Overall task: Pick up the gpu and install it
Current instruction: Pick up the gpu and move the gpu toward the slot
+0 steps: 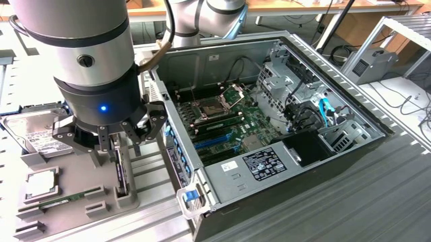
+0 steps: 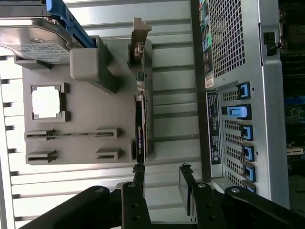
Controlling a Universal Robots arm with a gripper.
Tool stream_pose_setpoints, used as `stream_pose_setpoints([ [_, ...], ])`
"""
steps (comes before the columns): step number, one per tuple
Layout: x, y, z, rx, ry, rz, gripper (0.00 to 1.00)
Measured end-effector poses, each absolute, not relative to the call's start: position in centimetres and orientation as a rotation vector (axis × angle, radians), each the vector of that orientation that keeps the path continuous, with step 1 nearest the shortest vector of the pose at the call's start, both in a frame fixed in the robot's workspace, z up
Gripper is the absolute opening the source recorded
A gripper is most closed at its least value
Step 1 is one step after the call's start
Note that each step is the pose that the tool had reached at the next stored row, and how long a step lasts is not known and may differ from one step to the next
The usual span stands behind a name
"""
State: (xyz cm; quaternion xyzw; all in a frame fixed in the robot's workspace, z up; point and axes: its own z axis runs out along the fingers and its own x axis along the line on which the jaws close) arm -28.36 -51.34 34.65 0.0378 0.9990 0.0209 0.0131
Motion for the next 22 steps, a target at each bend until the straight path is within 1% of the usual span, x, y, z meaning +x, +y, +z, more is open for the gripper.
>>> stream_pose_setpoints([
  [22,-28.36,-51.34,33.96,0.118,3.112,0.065,0.42],
])
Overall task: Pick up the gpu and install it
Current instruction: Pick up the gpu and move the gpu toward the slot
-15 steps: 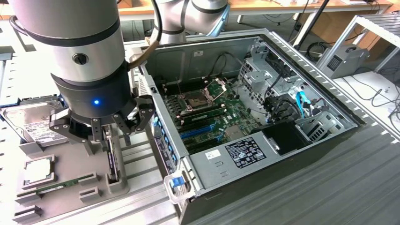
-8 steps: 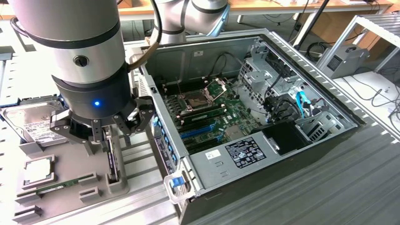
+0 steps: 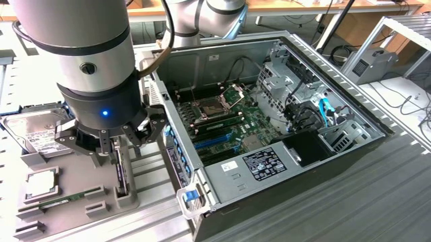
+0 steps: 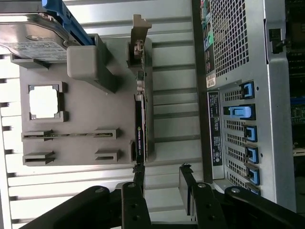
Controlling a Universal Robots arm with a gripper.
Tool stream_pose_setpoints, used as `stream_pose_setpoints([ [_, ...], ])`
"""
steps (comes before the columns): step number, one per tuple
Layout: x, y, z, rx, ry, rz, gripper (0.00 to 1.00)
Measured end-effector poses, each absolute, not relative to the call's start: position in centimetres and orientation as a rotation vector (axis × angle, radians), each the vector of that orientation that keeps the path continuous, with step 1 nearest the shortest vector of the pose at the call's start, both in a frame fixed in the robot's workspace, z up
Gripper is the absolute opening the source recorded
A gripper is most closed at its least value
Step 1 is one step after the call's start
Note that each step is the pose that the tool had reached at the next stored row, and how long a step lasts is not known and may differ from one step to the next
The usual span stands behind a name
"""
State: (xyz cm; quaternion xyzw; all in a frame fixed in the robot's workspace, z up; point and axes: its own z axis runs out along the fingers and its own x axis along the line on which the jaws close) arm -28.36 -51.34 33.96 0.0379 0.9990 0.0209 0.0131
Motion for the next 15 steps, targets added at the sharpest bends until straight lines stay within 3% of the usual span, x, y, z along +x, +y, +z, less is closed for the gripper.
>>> stream_pose_setpoints([
  [15,-28.36,-51.34,33.50,0.118,3.113,0.065,0.42],
])
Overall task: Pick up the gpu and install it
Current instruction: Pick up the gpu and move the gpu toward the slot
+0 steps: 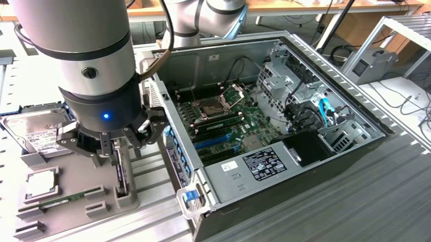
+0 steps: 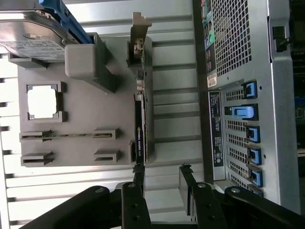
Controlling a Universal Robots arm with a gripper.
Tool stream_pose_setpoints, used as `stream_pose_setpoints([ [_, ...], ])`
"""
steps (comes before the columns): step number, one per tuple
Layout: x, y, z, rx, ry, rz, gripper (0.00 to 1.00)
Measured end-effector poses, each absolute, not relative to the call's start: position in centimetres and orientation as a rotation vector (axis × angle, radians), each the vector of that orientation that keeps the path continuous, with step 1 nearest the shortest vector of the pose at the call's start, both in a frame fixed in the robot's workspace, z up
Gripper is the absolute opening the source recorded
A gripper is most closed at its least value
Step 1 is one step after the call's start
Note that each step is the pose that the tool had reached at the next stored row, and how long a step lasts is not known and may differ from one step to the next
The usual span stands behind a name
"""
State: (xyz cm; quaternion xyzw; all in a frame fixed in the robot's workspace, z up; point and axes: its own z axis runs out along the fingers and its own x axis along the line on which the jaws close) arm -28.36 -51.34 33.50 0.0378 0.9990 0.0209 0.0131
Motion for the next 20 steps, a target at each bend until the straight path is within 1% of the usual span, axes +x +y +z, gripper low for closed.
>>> stream_pose_setpoints([
  [20,-28.37,-51.34,32.80,0.118,3.112,0.065,0.42],
])
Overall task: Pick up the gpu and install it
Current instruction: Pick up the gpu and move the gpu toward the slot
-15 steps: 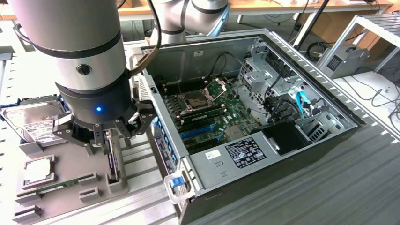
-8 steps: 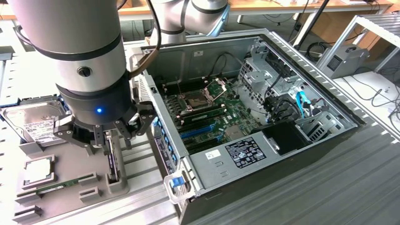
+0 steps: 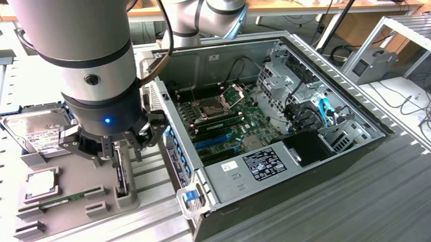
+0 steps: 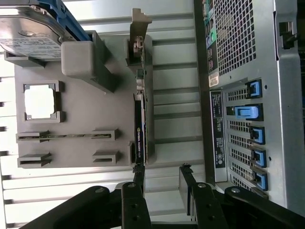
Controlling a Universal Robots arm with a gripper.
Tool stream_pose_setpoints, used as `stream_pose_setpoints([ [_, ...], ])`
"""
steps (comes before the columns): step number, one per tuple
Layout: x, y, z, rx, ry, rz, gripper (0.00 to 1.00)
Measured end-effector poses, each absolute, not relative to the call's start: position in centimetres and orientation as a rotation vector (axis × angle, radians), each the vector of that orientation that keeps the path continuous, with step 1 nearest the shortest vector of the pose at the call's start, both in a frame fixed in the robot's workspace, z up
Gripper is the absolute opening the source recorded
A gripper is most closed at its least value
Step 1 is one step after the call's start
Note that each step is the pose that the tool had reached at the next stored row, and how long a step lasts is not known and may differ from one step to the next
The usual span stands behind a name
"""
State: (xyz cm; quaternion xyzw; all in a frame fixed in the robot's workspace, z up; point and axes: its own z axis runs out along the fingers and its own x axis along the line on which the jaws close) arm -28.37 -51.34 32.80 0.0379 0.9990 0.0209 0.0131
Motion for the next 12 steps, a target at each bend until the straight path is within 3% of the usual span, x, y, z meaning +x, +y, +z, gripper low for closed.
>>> stream_pose_setpoints([
  [12,-28.36,-51.34,32.41,0.118,3.112,0.065,0.42],
])
